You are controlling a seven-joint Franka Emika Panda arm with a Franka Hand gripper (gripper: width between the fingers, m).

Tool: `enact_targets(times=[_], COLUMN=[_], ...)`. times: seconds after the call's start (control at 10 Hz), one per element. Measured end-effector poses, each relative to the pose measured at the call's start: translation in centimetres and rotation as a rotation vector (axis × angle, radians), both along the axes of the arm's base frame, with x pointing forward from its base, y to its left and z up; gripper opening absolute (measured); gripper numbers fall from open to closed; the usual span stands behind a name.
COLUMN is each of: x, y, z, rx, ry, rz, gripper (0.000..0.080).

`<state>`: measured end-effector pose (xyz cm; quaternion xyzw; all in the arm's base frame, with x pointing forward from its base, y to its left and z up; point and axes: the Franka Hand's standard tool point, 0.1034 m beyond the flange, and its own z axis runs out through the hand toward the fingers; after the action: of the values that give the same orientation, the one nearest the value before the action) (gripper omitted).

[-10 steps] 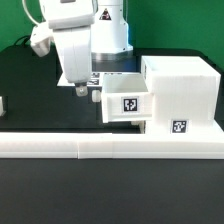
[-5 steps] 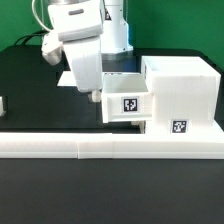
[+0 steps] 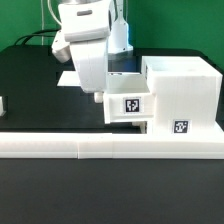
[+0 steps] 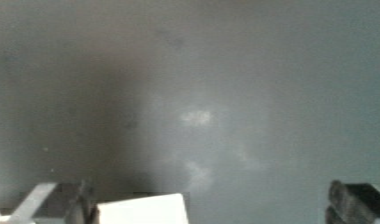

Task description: Assemble drawer

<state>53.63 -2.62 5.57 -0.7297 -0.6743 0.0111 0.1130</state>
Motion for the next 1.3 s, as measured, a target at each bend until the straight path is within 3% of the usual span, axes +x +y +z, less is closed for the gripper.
enact_targets(times=[0.2, 0.6, 0.9, 1.1, 1.3], x=[0.0, -0.1, 0.0, 0.5, 0.7], y=[0.1, 0.0, -2.4, -2.8, -2.2], z=[0.1, 0.1, 0.0, 0.0, 0.1], rx=[-0.026, -0.027, 0.009, 0.015, 0.012], ry=[0.011, 0.011, -0.014, -0.023, -0.023], rz=[-0.020, -0.023, 0.131, 0.156, 0.140], gripper=[0.0649, 0.0649, 0.0649, 0.0649, 0.0649])
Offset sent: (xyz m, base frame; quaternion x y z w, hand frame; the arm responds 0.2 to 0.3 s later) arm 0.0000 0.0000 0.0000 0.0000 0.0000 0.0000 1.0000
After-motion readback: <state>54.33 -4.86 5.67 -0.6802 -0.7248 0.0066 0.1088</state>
